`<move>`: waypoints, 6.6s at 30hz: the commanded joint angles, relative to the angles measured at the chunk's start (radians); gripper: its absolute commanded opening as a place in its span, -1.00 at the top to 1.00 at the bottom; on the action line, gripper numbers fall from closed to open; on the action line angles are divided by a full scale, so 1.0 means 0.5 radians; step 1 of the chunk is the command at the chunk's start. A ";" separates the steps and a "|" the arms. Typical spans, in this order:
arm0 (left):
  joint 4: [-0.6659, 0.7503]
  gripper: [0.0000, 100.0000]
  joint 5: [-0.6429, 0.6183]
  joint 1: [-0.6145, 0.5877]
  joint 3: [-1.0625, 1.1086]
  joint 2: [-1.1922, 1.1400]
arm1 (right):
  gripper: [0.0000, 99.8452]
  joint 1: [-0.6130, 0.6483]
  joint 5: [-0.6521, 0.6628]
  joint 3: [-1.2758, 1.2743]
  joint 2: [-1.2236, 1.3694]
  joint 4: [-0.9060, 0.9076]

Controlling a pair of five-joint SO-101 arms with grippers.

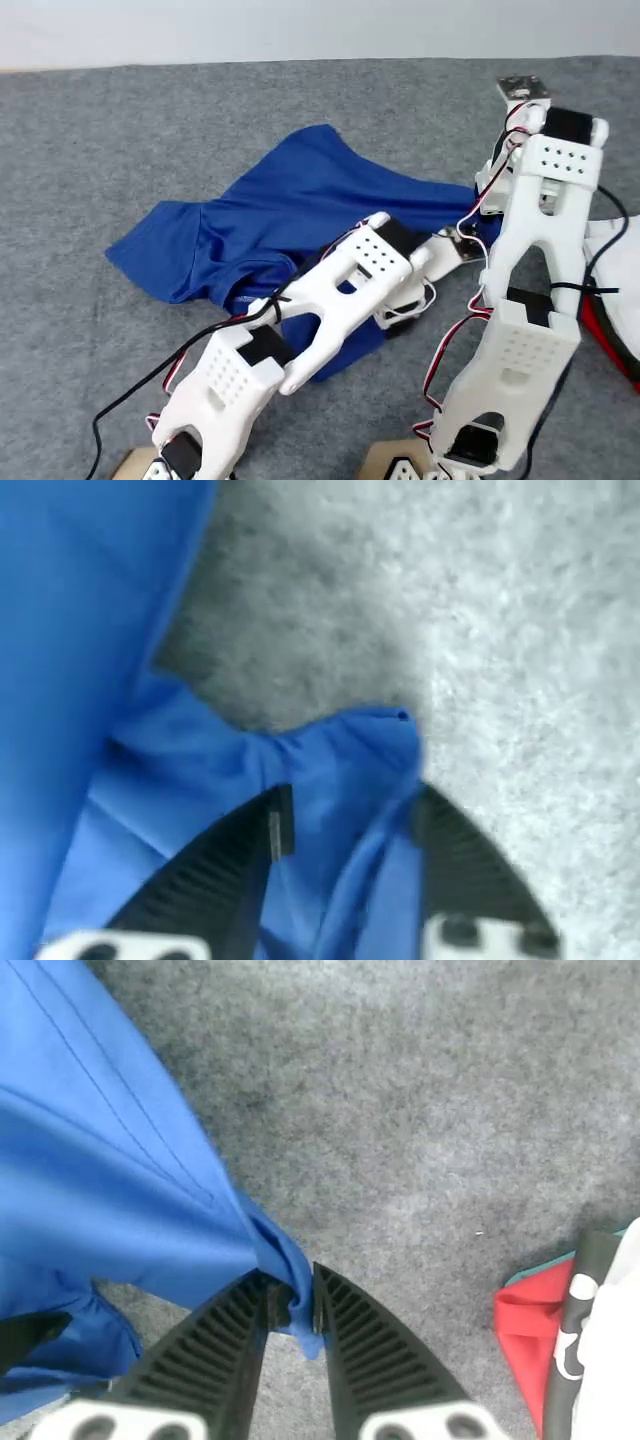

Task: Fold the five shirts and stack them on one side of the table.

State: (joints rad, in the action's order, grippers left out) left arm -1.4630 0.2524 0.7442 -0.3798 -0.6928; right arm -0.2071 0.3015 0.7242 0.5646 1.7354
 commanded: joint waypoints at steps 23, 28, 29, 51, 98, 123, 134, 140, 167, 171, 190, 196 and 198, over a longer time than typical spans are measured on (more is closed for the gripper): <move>-0.577 1.00 0.006 -1.169 -0.361 1.056 | 0.98 -0.032 0.006 0.098 -0.161 0.054; -0.574 1.00 0.006 -1.390 -0.364 1.396 | 0.98 -0.032 0.006 0.098 -0.413 0.054; -0.574 1.00 0.006 -1.421 -0.364 1.461 | 0.98 -0.032 0.006 0.098 -0.474 0.054; -0.494 1.00 0.040 -1.433 0.434 2.298 | 0.98 0.121 -0.092 -0.233 -1.155 0.087; -0.374 0.60 0.141 -0.838 -0.931 -0.457 | 0.98 0.137 -0.080 -0.675 -1.171 0.087; -0.586 0.71 0.141 -0.813 -0.937 -0.433 | 0.98 0.137 -0.086 -0.675 -1.177 0.097; -0.562 0.70 0.144 -0.749 -0.505 -0.003 | 0.98 0.137 -0.089 -0.675 -1.177 0.094; -0.368 0.70 0.144 -0.776 -0.373 -0.006 | 0.98 0.137 -0.092 -0.675 -1.162 0.091; 0.009 0.71 0.144 -0.798 -0.216 -0.009 | 0.98 0.140 -0.092 -0.675 -1.165 0.094; 0.006 0.71 0.144 -0.758 -0.219 -0.101 | 0.98 0.140 -0.092 -0.675 -1.162 0.094; -0.586 1.00 0.129 -0.727 -1.051 -0.224 | 0.98 0.140 -0.092 -0.675 -1.171 0.094; -0.583 1.00 -0.021 -0.783 -1.155 0.147 | 0.98 0.130 -0.089 -0.663 -1.186 0.097; -0.583 1.00 -0.114 -0.825 -1.146 0.325 | 0.98 0.137 -0.089 -0.663 -1.229 0.100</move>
State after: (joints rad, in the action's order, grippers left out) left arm -1.7238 0.2524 0.3590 -0.9014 -0.7035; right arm -0.1473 0.2647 0.3805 0.0322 1.7507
